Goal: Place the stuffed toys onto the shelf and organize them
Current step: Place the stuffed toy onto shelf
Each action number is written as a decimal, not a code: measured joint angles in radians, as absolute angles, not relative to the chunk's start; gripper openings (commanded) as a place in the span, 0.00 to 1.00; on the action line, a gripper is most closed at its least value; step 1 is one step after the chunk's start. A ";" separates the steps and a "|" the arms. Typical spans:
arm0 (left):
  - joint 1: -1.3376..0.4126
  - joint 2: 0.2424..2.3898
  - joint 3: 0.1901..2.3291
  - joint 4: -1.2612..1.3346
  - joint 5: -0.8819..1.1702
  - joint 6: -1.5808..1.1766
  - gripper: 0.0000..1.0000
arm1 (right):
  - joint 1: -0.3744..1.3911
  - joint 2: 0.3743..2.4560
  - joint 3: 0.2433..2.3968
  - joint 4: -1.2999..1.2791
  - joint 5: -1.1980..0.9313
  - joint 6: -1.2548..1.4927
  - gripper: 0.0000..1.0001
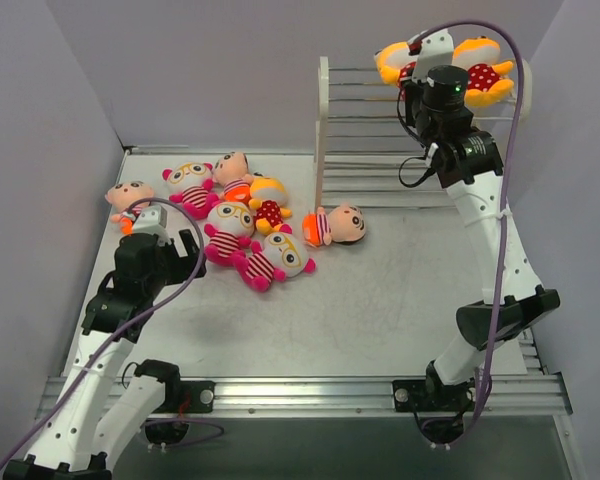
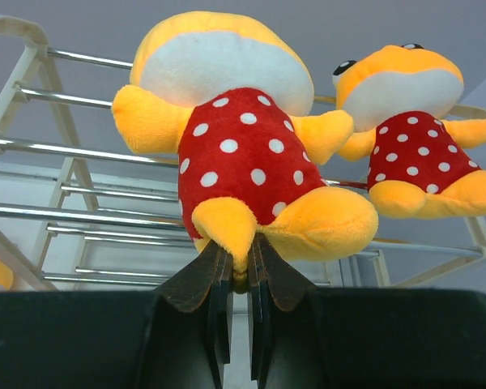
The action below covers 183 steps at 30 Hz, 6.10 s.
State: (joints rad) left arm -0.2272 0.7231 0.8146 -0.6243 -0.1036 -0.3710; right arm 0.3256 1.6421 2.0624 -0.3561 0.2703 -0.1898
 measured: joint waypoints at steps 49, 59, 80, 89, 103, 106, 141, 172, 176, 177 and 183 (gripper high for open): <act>-0.233 0.705 0.813 -0.625 -0.099 -0.358 0.94 | 0.241 1.753 1.948 -0.149 0.281 -0.195 0.15; -0.233 0.705 0.809 -0.625 -0.099 -0.358 0.94 | 0.241 1.753 1.922 -0.137 0.271 -0.180 0.31; -0.233 0.705 0.809 -0.625 -0.099 -0.358 0.94 | 0.241 1.752 1.920 -0.120 0.238 -0.097 0.47; -0.233 0.705 0.809 -0.625 -0.099 -0.358 0.94 | 0.241 1.729 1.886 -0.116 0.217 -0.078 0.48; -0.233 0.705 0.809 -0.625 -0.099 -0.358 0.94 | 0.231 1.636 1.933 -0.138 0.194 -0.045 0.51; -0.233 0.705 0.809 -0.625 -0.098 -0.358 0.94 | 0.192 1.642 2.003 -0.173 0.191 -0.023 0.50; -0.234 0.706 0.809 -0.625 -0.096 -0.358 0.94 | 0.012 1.775 2.064 -0.175 -0.117 0.135 0.43; -0.234 0.705 0.809 -0.625 -0.096 -0.358 0.94 | 0.007 1.720 1.924 -0.086 -0.093 0.184 0.07; -0.234 0.705 0.809 -0.625 -0.096 -0.358 0.94 | 0.007 1.720 1.924 -0.085 -0.093 0.187 0.20; -0.234 0.705 0.809 -0.625 -0.096 -0.358 0.94 | 0.007 1.720 1.924 -0.085 -0.093 0.187 0.20; -0.234 0.705 0.809 -0.625 -0.096 -0.358 0.94 | 0.007 1.720 1.923 -0.078 -0.093 0.189 0.20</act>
